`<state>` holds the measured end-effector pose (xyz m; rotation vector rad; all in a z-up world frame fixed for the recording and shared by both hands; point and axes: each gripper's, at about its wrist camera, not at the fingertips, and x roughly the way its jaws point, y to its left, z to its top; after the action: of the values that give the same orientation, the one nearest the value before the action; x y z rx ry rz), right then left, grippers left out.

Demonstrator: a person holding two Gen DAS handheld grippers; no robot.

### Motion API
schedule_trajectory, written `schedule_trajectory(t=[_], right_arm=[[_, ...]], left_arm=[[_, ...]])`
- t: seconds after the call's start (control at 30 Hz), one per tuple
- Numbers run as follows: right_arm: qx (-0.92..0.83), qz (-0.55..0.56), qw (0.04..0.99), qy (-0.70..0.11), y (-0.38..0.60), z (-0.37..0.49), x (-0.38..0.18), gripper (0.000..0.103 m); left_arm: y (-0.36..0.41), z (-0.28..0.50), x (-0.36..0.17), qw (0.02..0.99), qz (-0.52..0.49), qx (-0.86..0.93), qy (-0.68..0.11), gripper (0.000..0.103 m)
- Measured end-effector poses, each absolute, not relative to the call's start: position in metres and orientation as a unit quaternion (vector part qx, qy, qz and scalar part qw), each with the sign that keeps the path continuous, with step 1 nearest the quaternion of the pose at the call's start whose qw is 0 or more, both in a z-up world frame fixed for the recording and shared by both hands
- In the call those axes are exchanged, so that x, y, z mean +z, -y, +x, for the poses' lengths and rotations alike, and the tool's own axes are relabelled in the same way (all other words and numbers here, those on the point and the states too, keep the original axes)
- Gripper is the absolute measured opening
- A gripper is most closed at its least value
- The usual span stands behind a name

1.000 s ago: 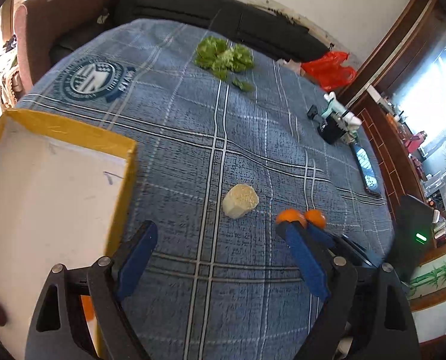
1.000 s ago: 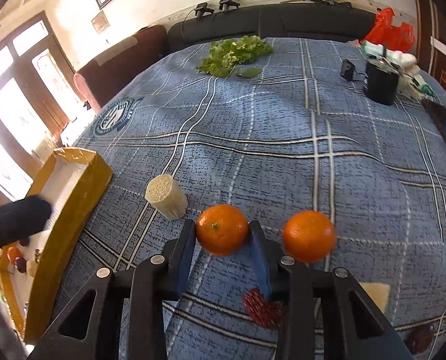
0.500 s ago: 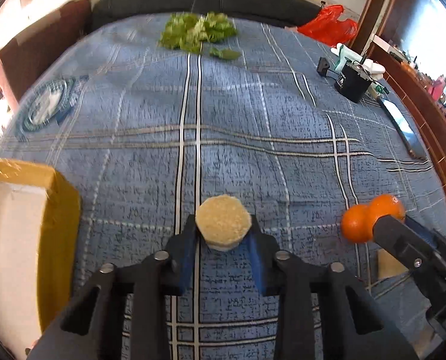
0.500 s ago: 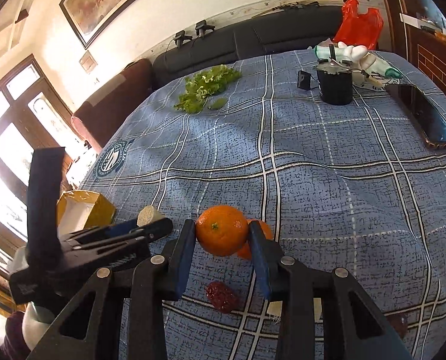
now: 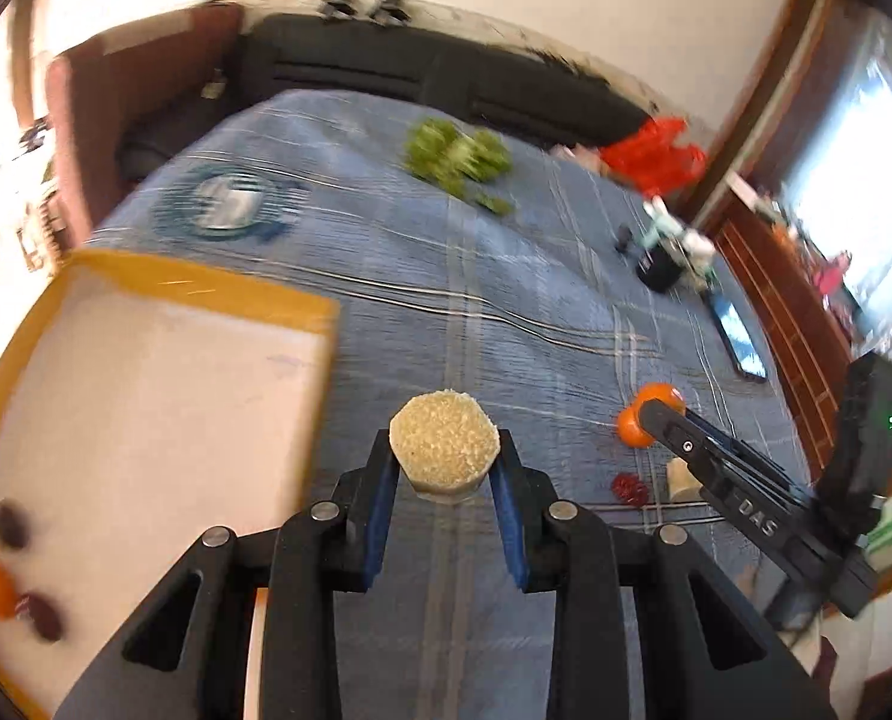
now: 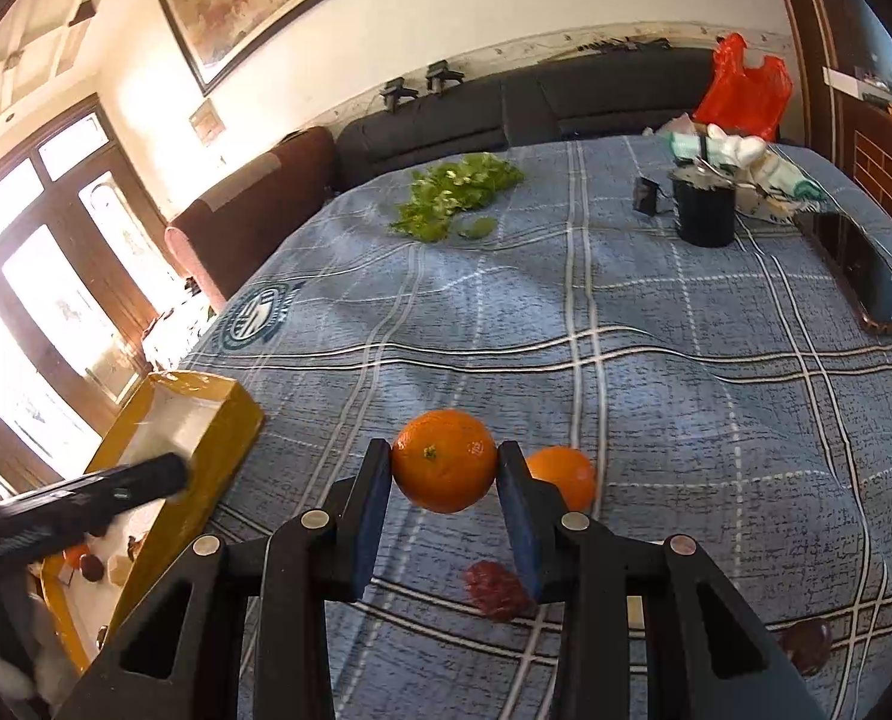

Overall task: Organize fruits
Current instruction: 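Carry the white cylinder and tangerine into the yellow tray and open both tools, then lift both tools and move them back toward the remaining fruit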

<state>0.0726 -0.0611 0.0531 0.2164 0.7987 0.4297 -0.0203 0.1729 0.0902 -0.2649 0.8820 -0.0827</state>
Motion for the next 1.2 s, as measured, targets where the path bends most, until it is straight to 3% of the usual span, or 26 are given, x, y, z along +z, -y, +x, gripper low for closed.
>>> schedule_trajectory(t=[0.43,0.87,0.93,1.0,1.1,1.2], right_arm=[[0.361,0.051,0.833,-0.417,-0.093,0.026,0.098,0.04],[0.377,-0.057,0.784,-0.49,-0.224,0.033,0.038,0.041],[0.381,-0.062,0.779,-0.494,-0.227,0.034,0.033,0.041],[0.383,-0.066,0.778,-0.494,-0.231,0.034,0.031,0.041],[0.386,-0.058,0.775,-0.497,-0.232,0.034,0.031,0.044],[0.386,-0.051,0.783,-0.485,-0.224,0.027,0.043,0.054]], left_arm=[[-0.32,-0.062,0.086,0.889,-0.125,0.1,-0.429,0.03],[-0.365,-0.03,0.036,0.85,-0.162,0.103,-0.491,0.03],[-0.366,-0.031,0.038,0.85,-0.17,0.097,-0.489,0.036],[-0.368,-0.036,0.042,0.853,-0.176,0.097,-0.481,0.048],[-0.37,-0.047,0.053,0.858,-0.194,0.093,-0.466,0.05],[-0.371,-0.065,0.07,0.865,-0.212,0.09,-0.447,0.053]])
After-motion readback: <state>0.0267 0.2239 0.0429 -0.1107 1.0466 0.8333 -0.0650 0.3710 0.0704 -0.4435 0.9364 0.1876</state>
